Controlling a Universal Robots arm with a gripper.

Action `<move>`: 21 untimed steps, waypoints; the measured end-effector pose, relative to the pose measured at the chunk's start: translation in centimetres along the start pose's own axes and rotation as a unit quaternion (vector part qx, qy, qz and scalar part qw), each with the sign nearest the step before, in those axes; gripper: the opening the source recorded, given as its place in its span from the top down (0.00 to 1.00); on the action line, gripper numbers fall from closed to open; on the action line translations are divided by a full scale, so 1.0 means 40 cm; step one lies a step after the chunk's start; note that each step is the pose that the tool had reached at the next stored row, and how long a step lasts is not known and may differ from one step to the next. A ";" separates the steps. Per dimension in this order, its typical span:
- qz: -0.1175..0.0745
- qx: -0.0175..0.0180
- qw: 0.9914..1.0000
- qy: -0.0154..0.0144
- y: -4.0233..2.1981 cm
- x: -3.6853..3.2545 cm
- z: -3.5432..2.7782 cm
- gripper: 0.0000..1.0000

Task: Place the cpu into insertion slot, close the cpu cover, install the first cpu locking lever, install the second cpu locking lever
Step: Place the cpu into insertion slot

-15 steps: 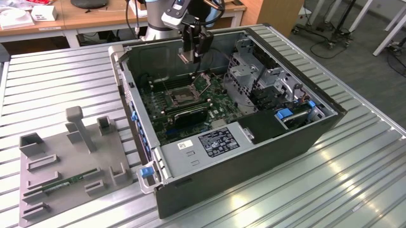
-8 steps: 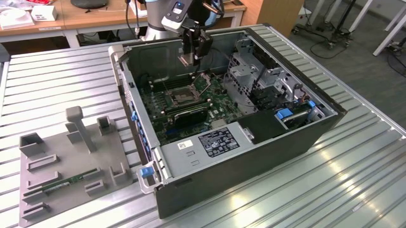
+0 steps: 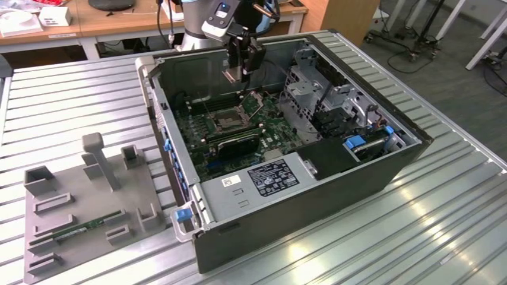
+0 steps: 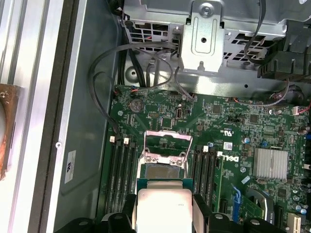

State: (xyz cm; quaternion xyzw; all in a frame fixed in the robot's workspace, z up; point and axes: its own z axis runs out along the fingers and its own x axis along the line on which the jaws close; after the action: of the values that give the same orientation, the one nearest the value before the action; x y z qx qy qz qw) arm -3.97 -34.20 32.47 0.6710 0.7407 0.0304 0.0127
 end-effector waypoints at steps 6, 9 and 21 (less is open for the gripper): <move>0.000 0.000 1.000 0.000 0.000 0.000 0.000 0.46; 0.009 0.000 1.000 0.000 0.000 0.000 0.001 0.46; 0.068 -0.002 0.998 -0.004 -0.002 0.000 0.023 0.46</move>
State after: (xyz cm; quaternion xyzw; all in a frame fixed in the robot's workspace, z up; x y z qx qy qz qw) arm -3.98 -34.20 31.55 0.7199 0.6933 0.0296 0.0147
